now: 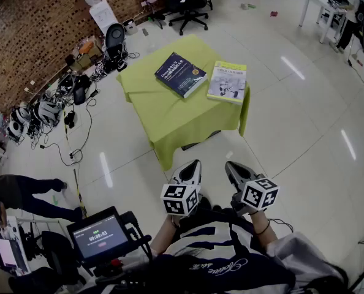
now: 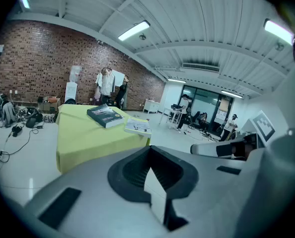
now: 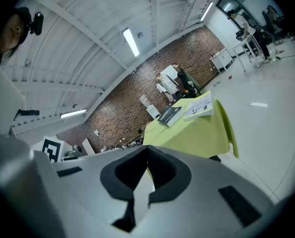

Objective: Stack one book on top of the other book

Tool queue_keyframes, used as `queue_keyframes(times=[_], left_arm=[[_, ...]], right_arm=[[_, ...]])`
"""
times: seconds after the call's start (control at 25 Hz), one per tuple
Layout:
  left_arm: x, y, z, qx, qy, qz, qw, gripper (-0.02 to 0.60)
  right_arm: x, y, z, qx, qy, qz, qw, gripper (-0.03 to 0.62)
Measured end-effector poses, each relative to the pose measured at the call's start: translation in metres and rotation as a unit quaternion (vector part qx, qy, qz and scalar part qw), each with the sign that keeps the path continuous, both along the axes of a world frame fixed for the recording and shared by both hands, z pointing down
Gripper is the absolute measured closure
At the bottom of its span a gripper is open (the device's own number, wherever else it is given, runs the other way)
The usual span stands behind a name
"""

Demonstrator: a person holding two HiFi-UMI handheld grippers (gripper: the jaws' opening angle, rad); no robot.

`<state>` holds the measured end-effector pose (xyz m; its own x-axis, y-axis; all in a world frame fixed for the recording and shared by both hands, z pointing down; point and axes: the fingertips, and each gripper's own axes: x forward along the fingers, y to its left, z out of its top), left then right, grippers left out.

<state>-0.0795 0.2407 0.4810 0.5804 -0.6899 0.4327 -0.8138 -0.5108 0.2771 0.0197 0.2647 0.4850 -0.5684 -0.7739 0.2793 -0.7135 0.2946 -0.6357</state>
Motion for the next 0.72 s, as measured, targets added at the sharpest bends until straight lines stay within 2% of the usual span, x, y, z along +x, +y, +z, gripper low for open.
queue_keyframes(times=[0.12,0.28,0.72], left_arm=[[0.01,-0.008,0.002,-0.002,-0.008,0.008,0.9999,0.578],[0.017,-0.028,0.011,-0.007,-0.012,0.007,0.9999,0.578],[0.044,-0.19,0.032,-0.015,-0.01,0.049,0.9986,0.578]], right_arm=[[0.012,-0.01,0.003,0.004,0.025,0.0,1.0,0.599],[0.022,-0.028,0.013,-0.001,0.025,0.005,1.0,0.599],[0.062,-0.171,0.051,-0.038,0.052,0.053,0.997,0.599]])
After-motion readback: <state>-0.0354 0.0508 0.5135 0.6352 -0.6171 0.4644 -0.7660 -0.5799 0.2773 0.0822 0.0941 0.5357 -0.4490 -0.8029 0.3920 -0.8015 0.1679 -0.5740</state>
